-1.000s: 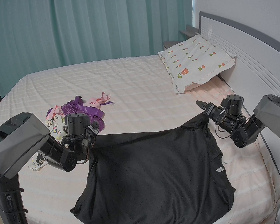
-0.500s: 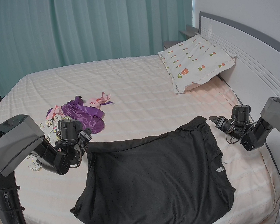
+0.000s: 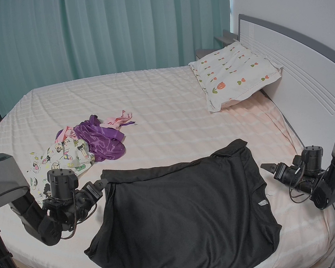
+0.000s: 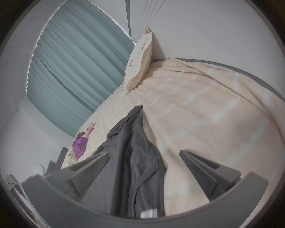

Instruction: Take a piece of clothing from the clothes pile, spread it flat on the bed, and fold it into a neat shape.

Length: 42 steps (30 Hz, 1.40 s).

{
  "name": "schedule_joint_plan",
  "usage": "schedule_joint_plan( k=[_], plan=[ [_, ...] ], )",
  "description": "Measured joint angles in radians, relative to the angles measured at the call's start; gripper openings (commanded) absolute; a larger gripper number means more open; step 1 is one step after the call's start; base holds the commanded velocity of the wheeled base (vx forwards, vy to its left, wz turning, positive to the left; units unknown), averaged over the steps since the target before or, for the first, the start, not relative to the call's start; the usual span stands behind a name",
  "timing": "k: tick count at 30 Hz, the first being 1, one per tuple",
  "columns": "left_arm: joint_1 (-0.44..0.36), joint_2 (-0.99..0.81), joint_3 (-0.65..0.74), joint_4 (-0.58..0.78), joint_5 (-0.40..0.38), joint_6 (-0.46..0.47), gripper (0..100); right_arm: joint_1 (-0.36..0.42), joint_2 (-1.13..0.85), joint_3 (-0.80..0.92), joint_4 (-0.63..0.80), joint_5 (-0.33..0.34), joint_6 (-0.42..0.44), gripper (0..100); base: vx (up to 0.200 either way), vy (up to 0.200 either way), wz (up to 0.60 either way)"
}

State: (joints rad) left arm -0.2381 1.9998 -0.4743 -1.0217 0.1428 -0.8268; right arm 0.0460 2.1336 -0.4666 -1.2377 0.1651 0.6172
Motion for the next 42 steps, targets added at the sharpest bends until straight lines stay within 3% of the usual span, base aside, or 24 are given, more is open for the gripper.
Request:
schedule_joint_plan(
  k=[10,19,37,42],
  plan=[
    [-0.016,-0.145,0.266,-0.064,-0.074,-0.046,100,-0.012,-0.063,0.316,-0.255,0.09,0.067,100,0.0,0.0,0.0],
    [-0.03,-0.171,0.304,-0.069,-0.077,-0.054,100,-0.003,-0.07,0.401,-0.269,0.113,0.071,100,0.0,0.0,0.0],
    [-0.043,-0.134,0.327,-0.063,-0.079,-0.055,100,0.052,-0.071,0.438,-0.269,0.107,0.071,100,-0.2,0.0,0.0],
    [-0.043,-0.103,0.324,-0.067,-0.077,-0.055,100,0.053,-0.072,0.443,-0.269,0.111,0.073,100,0.0,0.0,0.0]
  ],
)
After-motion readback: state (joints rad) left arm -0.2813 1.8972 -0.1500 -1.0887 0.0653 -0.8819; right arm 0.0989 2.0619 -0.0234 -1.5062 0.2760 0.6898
